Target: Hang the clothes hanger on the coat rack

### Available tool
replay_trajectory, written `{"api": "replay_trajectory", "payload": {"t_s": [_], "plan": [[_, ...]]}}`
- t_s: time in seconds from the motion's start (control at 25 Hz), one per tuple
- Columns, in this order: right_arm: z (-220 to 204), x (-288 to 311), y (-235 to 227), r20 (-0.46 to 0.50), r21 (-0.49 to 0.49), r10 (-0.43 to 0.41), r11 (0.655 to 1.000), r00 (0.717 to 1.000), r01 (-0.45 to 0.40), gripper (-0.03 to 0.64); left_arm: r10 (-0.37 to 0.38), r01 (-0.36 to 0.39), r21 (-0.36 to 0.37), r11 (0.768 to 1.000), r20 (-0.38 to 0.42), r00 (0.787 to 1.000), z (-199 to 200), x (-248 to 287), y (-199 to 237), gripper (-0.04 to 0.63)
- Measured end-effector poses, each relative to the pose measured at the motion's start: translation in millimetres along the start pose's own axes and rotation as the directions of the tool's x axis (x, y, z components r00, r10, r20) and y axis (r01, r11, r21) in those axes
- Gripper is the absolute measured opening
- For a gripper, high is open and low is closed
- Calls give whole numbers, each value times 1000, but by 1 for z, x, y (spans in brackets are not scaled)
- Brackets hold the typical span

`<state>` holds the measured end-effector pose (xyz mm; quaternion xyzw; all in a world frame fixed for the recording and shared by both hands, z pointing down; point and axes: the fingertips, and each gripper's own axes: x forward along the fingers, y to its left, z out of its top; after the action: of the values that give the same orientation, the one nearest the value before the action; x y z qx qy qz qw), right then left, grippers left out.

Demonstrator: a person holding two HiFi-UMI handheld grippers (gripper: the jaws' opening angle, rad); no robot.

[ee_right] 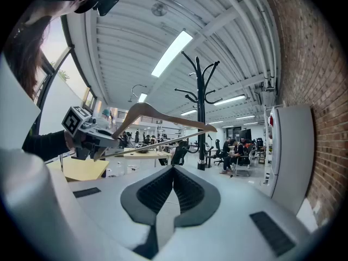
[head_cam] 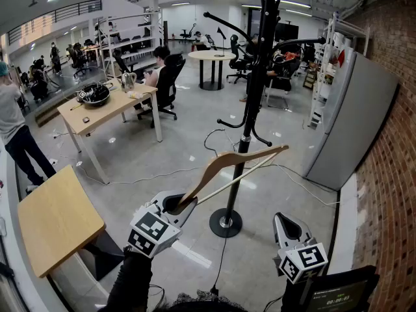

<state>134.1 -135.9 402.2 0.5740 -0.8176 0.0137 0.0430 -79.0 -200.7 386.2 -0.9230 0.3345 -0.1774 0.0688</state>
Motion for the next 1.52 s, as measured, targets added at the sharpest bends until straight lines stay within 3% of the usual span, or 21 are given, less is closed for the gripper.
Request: {"api": "replay_trajectory", "payload": {"t_s": [0.36, 0.6, 0.88, 1.52], "plan": [[-3, 15, -3, -9, 4, -46, 999, 999, 46, 9, -84, 83, 59, 995, 15, 996, 25, 18, 20, 55], [0, 27, -5, -18, -5, -45, 999, 999, 45, 9, -109, 107, 60, 992, 28, 994, 39, 31, 34, 55], [-8, 46, -16, -37, -27, -23, 999, 999, 22, 9, -120, 117, 87, 989, 26, 992, 46, 51, 48, 55], [-5, 117, -68, -10, -13, 49, 999, 999, -49, 9, -126, 125, 64, 990, 19, 992, 65, 113, 94, 54]]}}
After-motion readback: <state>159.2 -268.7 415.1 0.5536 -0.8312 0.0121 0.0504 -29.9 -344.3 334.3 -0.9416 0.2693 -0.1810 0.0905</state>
